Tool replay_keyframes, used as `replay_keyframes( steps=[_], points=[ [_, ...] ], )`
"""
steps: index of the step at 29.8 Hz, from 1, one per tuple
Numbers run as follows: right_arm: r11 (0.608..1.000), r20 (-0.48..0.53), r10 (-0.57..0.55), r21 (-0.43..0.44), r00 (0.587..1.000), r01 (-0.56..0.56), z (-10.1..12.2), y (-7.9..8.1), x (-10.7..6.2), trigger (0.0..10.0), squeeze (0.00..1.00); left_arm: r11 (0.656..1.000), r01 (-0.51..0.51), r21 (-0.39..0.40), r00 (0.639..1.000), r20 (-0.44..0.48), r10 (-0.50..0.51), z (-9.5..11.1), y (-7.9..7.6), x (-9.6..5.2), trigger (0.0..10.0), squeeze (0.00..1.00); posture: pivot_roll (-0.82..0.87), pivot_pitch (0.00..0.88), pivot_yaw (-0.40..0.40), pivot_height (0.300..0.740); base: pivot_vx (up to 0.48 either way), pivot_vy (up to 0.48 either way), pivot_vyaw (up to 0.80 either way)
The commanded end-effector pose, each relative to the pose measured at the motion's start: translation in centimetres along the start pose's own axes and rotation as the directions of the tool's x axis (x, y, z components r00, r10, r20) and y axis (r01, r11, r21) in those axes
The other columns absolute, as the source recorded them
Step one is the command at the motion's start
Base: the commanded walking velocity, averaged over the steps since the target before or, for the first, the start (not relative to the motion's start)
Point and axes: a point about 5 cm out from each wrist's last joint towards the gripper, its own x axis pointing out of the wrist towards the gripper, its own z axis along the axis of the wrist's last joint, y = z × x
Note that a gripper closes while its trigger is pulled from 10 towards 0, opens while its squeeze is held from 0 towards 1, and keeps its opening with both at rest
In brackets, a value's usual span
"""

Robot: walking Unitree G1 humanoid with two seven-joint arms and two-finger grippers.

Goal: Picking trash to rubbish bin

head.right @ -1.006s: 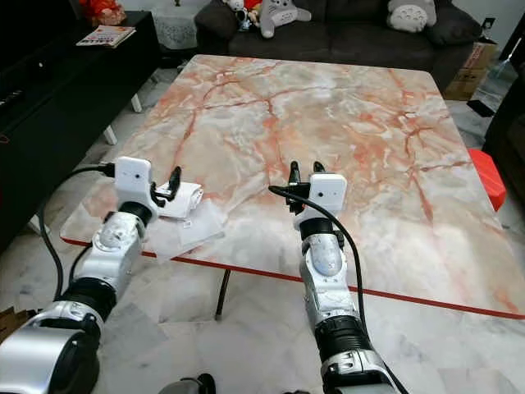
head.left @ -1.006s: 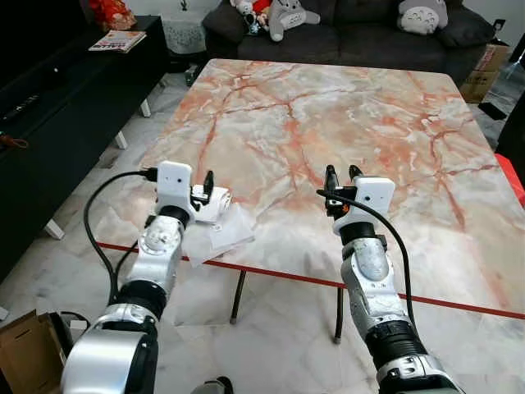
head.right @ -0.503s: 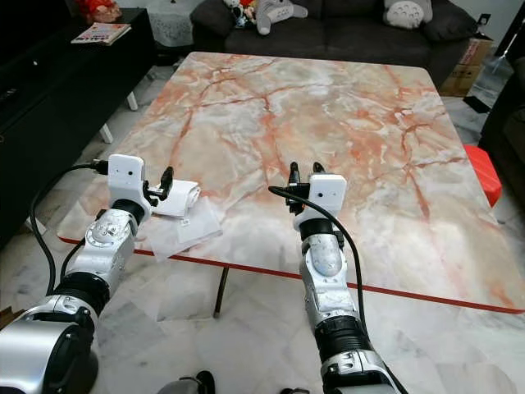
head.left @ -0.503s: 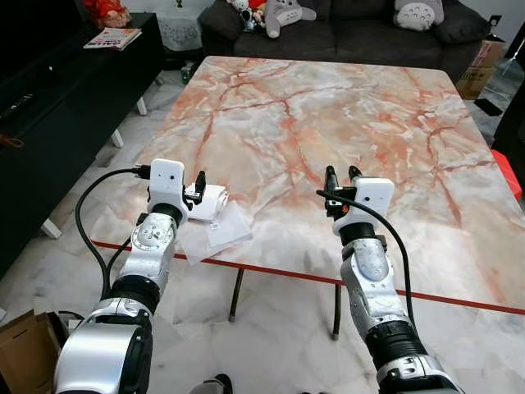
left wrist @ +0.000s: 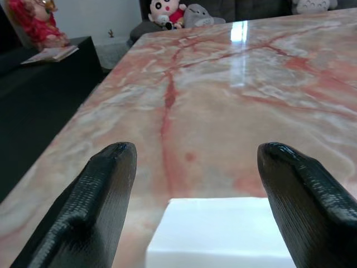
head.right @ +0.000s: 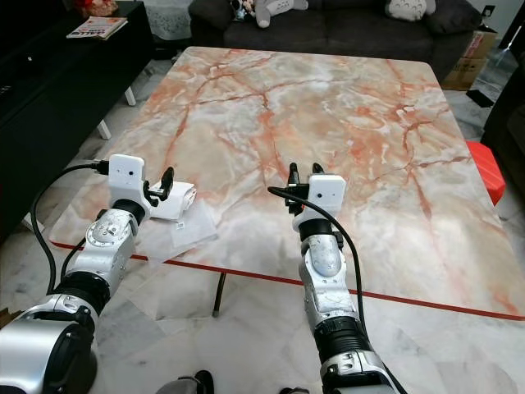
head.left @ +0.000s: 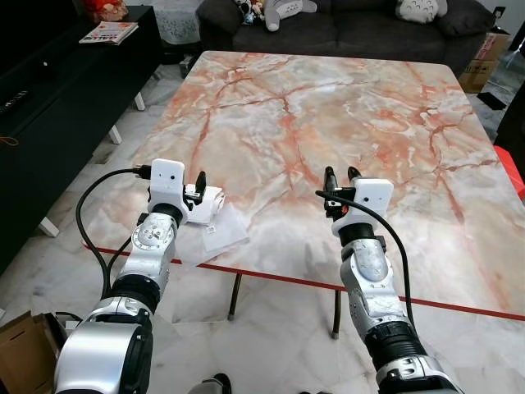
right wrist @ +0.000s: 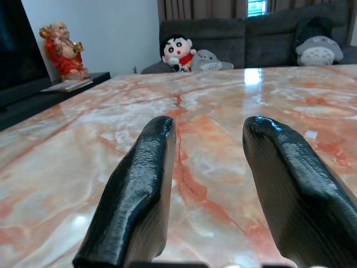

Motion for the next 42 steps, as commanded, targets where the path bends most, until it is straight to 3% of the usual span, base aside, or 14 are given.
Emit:
replay_keyframes(
  steps=[1, 4, 12, 16, 19, 20, 25, 28, 29, 37, 42],
  points=[
    [1.000, -0.011, 0.007, 0.005, 1.000, -0.007, -0.2, 0.2, -0.2, 10.0, 0.00, 1.000, 0.014, 0.007, 1.000, 0.001, -0.014, 0.2, -0.1, 0.2, 10.0, 0.00, 0.13, 0.139, 0.002, 0.740, 0.000, 0.000, 0.00],
    [1.000, -0.012, 0.008, 0.005, 1.000, -0.007, -0.2, 0.2, -0.2, 10.0, 0.00, 1.000, 0.011, 0.014, 1.000, -0.007, -0.011, 0.2, 0.0, 0.2, 10.0, 0.00, 0.13, 0.139, 0.002, 0.740, 0.000, 0.000, 0.00],
    [1.000, -0.012, 0.008, 0.006, 1.000, -0.008, -0.2, 0.2, -0.2, 10.0, 0.00, 0.997, -0.024, -0.076, 0.999, -0.032, 0.022, 0.5, 1.0, 0.5, 10.0, 0.00, 0.13, 0.142, 0.003, 0.740, 0.000, 0.000, 0.00],
    [1.000, -0.014, 0.008, 0.006, 1.000, -0.008, -0.2, 0.2, -0.3, 10.0, 0.00, 0.998, -0.025, -0.062, 0.999, -0.040, 0.023, 1.1, 1.6, 0.8, 10.0, 0.00, 0.14, 0.144, 0.002, 0.740, 0.000, 0.000, 0.00],
    [1.000, -0.015, 0.011, 0.006, 1.000, -0.011, -0.3, 0.2, -0.3, 10.0, 0.00, 0.993, -0.036, -0.108, 0.998, -0.060, 0.030, 1.2, 2.0, 0.8, 10.0, 0.02, 0.14, 0.145, 0.001, 0.740, 0.000, 0.000, 0.00],
    [1.000, -0.015, 0.012, 0.007, 1.000, -0.012, -0.3, 0.3, -0.3, 10.0, 0.00, 0.992, -0.050, -0.117, 0.996, -0.075, 0.042, 1.2, 2.5, 0.8, 10.0, 1.00, 0.14, 0.145, 0.001, 0.740, 0.000, 0.000, 0.00],
    [1.000, -0.017, 0.018, 0.009, 1.000, -0.018, -0.3, 0.5, -0.3, 10.0, 0.00, 0.991, -0.038, -0.128, 0.991, -0.133, 0.021, 0.9, 3.1, 0.7, 10.0, 1.00, 0.14, 0.147, 0.000, 0.740, 0.000, 0.000, 0.00],
    [1.000, -0.020, 0.021, 0.011, 1.000, -0.021, -0.4, 0.5, -0.3, 10.0, 0.00, 0.980, 0.019, -0.199, 0.978, -0.200, -0.059, 0.1, 2.8, 0.3, 10.0, 1.00, 0.15, 0.149, -0.001, 0.740, 0.000, 0.000, 0.00],
    [1.000, -0.021, 0.023, 0.012, 1.000, -0.023, -0.4, 0.7, -0.3, 10.0, 0.00, 0.976, 0.041, -0.215, 0.971, -0.222, -0.090, -0.3, 2.5, 0.2, 10.0, 0.00, 0.15, 0.150, -0.002, 0.740, 0.000, 0.000, 0.00],
    [1.000, -0.018, 0.028, 0.012, 0.999, -0.028, -0.3, 0.8, -0.3, 10.0, 0.00, 0.962, 0.085, -0.259, 0.954, -0.258, -0.154, -1.0, 1.3, 0.0, 10.0, 0.00, 0.14, 0.149, -0.001, 0.740, 0.000, 0.000, 0.00],
    [1.000, -0.020, 0.023, 0.009, 1.000, -0.023, -0.3, 0.5, -0.3, 10.0, 0.00, 0.971, 0.046, -0.235, 0.948, -0.295, -0.116, -1.0, 1.8, 0.0, 10.0, 0.00, 0.14, 0.149, 0.000, 0.740, 0.000, 0.000, 0.00]
  ],
)
